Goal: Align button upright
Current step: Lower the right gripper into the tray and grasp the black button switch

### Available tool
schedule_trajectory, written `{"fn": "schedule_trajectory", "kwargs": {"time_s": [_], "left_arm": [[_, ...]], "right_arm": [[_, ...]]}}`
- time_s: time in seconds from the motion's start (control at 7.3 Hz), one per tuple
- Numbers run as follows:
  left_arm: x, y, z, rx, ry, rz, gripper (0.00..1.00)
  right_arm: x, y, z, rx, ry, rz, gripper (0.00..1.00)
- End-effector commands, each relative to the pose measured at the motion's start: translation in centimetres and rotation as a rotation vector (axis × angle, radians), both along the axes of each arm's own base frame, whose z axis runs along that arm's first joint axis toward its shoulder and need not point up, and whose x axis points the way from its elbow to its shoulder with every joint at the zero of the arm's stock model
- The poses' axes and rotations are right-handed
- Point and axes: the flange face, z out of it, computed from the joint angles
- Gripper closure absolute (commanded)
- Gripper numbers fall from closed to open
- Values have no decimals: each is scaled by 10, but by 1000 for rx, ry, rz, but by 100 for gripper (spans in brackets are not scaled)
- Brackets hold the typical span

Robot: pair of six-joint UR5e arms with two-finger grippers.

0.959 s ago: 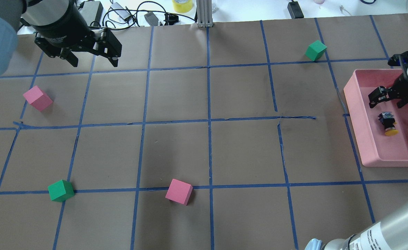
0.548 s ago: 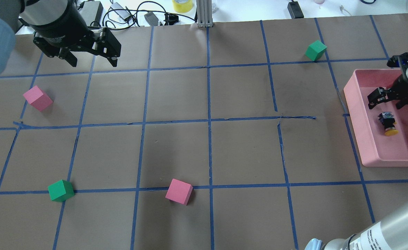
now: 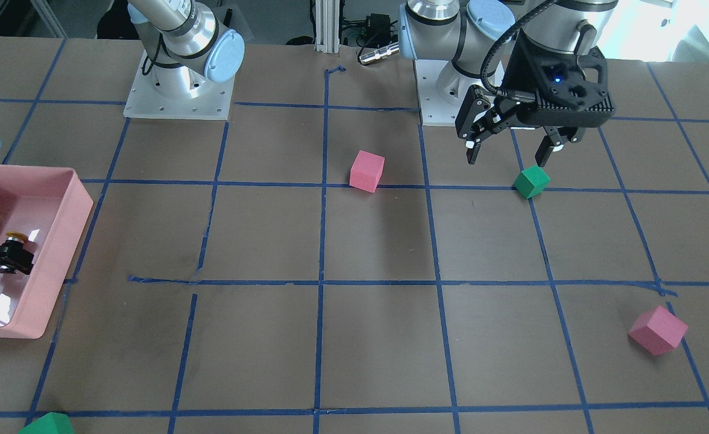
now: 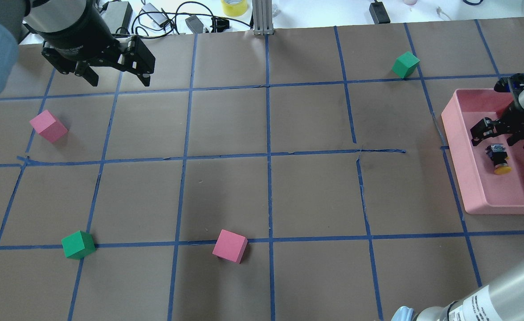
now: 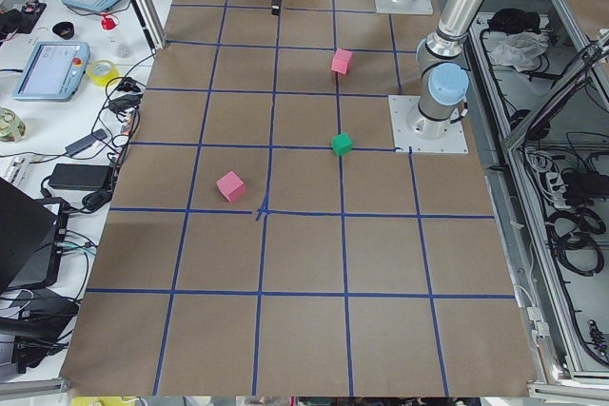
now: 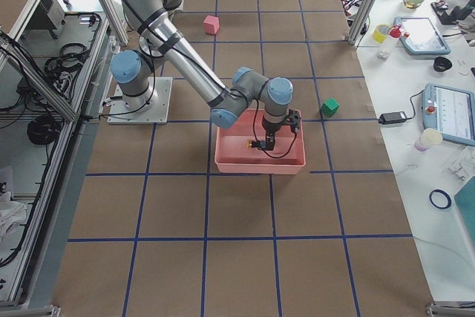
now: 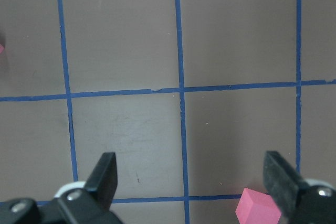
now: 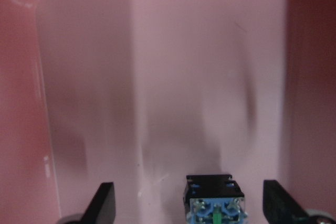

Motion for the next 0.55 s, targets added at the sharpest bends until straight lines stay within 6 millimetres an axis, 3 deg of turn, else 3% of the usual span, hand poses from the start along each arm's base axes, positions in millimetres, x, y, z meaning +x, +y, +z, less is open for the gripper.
{"fn": "schedule_trajectory", "kwargs": {"time_s": [0.0, 0.41], "left_arm": [[0, 0, 1, 0, 0, -1, 0], [0, 0, 1, -2, 0, -12, 0]], "right_arm": [[2, 3, -2, 8, -6, 0, 0], [3, 7, -7, 22, -12, -2, 0]]}}
